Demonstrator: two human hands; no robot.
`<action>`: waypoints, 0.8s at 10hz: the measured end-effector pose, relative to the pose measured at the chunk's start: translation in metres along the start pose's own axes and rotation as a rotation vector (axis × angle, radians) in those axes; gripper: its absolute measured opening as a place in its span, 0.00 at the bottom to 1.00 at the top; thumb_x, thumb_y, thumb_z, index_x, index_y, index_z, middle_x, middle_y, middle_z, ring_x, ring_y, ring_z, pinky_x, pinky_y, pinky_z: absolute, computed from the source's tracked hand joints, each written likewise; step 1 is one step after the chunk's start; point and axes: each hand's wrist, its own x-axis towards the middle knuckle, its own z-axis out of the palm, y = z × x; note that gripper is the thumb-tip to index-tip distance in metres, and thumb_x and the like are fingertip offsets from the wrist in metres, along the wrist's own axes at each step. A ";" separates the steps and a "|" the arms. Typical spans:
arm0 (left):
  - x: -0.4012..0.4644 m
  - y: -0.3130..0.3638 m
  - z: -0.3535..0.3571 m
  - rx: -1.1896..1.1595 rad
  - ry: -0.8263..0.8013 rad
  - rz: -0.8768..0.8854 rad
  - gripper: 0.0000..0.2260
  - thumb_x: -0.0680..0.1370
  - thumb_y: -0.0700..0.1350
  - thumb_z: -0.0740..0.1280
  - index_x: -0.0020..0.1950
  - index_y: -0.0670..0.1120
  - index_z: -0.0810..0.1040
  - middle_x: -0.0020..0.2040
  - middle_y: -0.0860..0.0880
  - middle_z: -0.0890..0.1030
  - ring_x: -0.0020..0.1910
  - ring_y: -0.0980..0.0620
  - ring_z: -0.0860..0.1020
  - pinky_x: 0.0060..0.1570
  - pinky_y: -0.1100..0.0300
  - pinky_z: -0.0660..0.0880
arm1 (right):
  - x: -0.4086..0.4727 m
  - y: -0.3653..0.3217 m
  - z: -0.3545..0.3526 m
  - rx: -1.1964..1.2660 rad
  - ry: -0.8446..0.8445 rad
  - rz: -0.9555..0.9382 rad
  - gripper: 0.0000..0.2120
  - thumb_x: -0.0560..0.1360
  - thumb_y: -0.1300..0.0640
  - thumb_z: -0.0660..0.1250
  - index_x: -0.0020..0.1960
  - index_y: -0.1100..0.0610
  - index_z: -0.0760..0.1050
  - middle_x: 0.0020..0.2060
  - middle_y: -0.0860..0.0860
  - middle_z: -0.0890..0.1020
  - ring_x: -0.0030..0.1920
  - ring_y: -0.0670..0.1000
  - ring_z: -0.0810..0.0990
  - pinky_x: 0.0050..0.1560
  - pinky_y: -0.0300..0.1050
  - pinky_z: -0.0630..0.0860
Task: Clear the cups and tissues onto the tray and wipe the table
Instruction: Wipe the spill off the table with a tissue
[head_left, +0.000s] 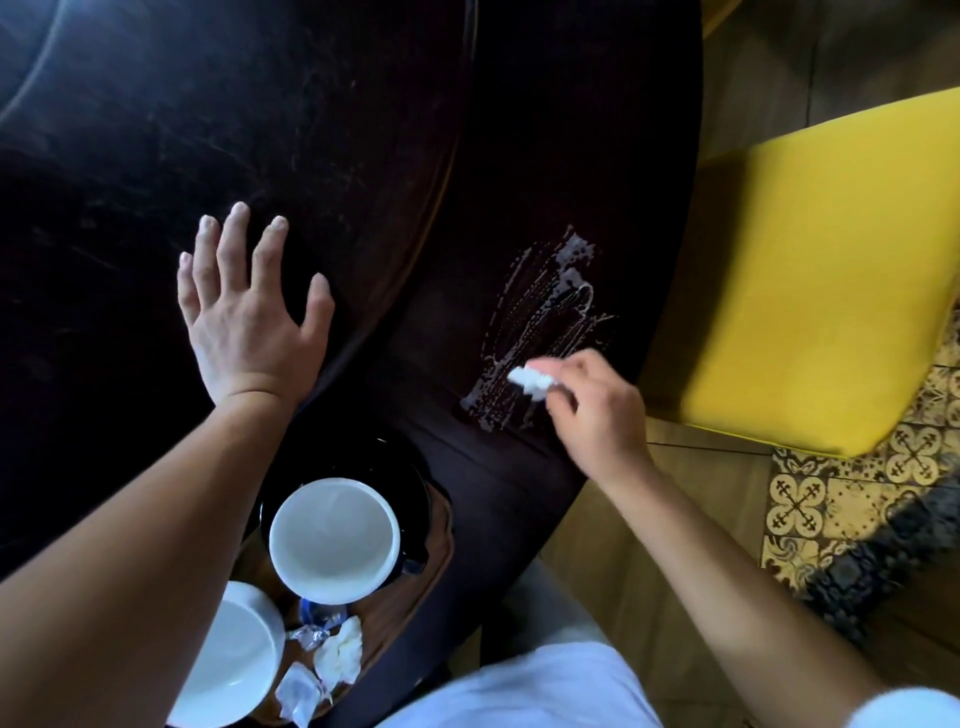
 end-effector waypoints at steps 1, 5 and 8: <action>0.000 0.000 0.000 -0.002 0.001 0.000 0.27 0.82 0.58 0.60 0.80 0.52 0.63 0.83 0.49 0.57 0.83 0.45 0.50 0.80 0.47 0.44 | 0.037 0.014 -0.009 -0.032 0.099 0.121 0.14 0.76 0.60 0.67 0.57 0.49 0.84 0.46 0.49 0.82 0.40 0.52 0.82 0.39 0.45 0.79; -0.001 0.001 -0.001 -0.011 -0.006 -0.007 0.27 0.82 0.58 0.60 0.80 0.52 0.63 0.83 0.50 0.56 0.83 0.46 0.49 0.80 0.47 0.43 | 0.048 0.019 -0.027 0.129 0.092 0.143 0.11 0.73 0.64 0.71 0.53 0.53 0.85 0.47 0.50 0.85 0.45 0.48 0.82 0.48 0.32 0.75; -0.001 0.001 -0.002 -0.008 -0.011 -0.010 0.27 0.82 0.58 0.60 0.80 0.52 0.63 0.83 0.50 0.56 0.83 0.46 0.49 0.80 0.46 0.44 | 0.022 0.012 -0.010 0.002 0.049 0.074 0.11 0.72 0.61 0.70 0.53 0.53 0.84 0.47 0.49 0.82 0.38 0.49 0.80 0.41 0.46 0.79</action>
